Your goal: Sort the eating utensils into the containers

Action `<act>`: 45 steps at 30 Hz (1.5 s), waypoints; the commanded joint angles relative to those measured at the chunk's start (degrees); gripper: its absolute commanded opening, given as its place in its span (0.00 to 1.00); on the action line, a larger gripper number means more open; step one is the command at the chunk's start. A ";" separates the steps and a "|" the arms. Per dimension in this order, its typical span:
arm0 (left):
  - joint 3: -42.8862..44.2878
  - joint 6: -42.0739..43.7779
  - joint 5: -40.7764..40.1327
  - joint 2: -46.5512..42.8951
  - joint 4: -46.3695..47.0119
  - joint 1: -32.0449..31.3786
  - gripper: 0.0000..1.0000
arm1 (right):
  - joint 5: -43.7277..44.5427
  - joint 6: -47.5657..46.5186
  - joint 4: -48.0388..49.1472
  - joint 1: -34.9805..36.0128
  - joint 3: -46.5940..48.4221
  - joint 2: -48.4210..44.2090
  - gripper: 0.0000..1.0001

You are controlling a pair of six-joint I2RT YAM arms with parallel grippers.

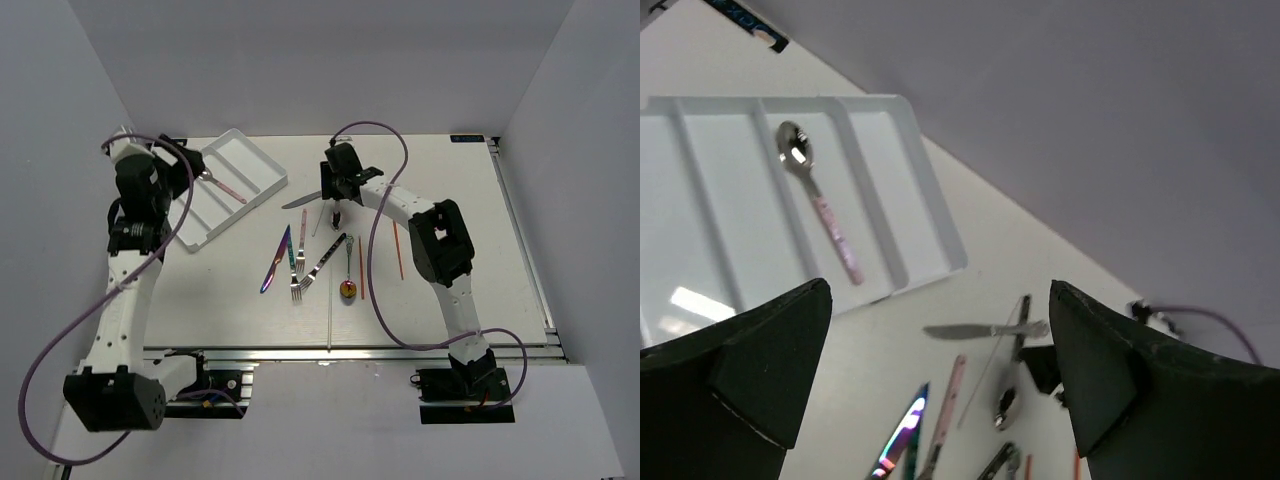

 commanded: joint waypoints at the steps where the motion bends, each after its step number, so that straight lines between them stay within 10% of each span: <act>1: -9.34 9.33 0.47 -2.87 -9.06 -0.11 0.98 | 3.30 -0.62 -0.63 -0.36 2.51 0.03 0.59; 7: -22.64 12.94 0.11 -10.09 -7.22 -0.11 0.98 | -0.31 3.23 1.75 -0.80 1.37 0.65 0.61; 9: -22.30 13.38 0.20 -10.09 -8.02 -0.20 0.98 | 1.72 9.20 3.41 -0.71 -1.60 -1.19 0.89; 20: -21.51 12.86 5.00 -9.93 -3.99 -0.20 0.98 | 10.58 36.11 7.55 0.17 -10.48 -8.28 0.89; 25: -3.13 13.55 6.99 6.71 -4.66 -9.66 0.98 | 9.90 31.57 21.34 -1.76 -29.46 -24.73 0.89; 30: 24.68 32.95 1.69 31.61 -12.48 -22.15 0.98 | -0.03 19.88 15.21 -7.73 -35.45 -37.47 0.89; 37: 56.16 53.97 18.90 58.70 -13.90 -22.88 0.98 | -10.75 14.93 13.88 -14.42 -54.07 -57.76 0.89; 45: 50.73 60.23 36.68 64.34 -0.88 -23.40 0.92 | -19.73 14.06 15.20 -14.42 -66.21 -69.82 0.88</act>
